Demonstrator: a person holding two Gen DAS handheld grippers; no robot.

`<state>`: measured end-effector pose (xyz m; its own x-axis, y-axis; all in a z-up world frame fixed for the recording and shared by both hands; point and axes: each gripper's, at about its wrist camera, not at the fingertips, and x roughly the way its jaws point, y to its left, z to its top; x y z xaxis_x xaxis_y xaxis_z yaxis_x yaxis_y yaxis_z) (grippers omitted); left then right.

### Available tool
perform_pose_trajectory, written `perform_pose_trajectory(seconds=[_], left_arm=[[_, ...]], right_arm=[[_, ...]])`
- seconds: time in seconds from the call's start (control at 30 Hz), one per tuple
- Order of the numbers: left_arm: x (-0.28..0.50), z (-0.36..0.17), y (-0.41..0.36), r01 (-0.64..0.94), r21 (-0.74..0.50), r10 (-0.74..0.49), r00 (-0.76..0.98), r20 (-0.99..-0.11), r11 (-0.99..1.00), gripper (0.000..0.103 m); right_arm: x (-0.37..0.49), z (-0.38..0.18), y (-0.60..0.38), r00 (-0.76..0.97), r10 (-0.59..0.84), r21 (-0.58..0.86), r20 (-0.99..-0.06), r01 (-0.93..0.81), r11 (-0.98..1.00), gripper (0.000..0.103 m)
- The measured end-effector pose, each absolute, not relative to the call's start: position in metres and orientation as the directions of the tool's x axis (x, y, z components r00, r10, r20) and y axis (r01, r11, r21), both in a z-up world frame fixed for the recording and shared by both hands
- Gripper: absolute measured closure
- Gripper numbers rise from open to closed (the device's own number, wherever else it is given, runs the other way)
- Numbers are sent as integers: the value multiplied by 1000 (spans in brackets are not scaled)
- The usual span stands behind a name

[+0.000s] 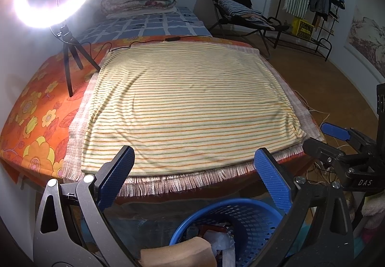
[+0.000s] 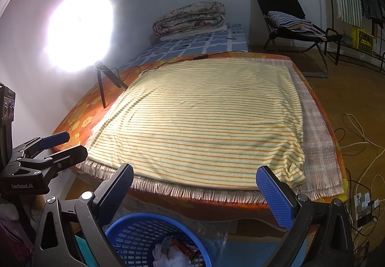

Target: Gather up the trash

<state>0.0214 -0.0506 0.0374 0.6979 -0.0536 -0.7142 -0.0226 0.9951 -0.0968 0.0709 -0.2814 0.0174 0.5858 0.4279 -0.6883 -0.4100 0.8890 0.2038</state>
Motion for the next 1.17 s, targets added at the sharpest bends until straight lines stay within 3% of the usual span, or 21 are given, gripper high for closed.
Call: perform_pose_trajectory(seconds=[1.17], left_arm=[[19, 35, -52, -33, -77, -32, 699, -714, 996, 2]], right_arm=[[69, 15, -279, 581, 428, 209, -692, -406, 890, 0]])
